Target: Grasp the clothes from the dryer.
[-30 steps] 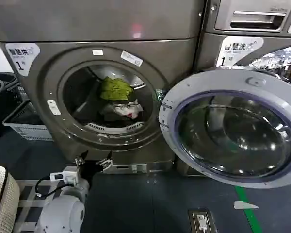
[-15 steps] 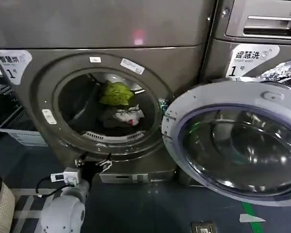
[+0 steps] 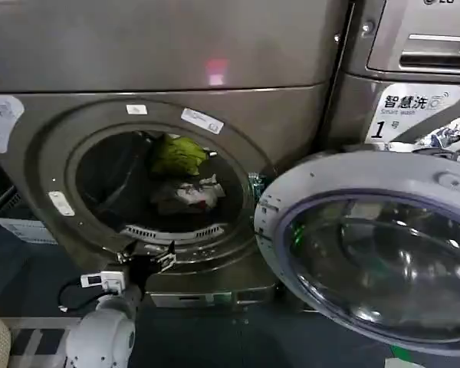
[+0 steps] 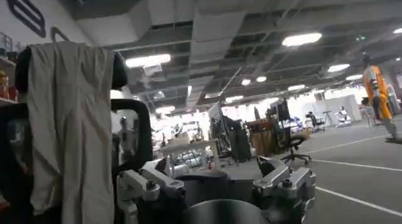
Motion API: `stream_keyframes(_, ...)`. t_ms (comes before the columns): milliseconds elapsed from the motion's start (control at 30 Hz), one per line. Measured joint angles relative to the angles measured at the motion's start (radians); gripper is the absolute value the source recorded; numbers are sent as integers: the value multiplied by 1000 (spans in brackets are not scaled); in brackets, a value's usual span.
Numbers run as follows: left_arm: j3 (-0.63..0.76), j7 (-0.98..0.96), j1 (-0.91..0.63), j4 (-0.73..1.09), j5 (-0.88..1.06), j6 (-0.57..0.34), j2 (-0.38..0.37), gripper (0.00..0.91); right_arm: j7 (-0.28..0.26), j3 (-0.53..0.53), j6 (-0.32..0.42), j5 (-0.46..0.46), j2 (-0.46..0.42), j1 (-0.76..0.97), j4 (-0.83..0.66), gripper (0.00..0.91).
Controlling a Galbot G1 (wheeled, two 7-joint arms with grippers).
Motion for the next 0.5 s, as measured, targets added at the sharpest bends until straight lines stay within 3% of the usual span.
stream_keyframes(500,15,-21,-66,55,25,0,-7,907,-7,-13,31,-3,1,0,7,907)
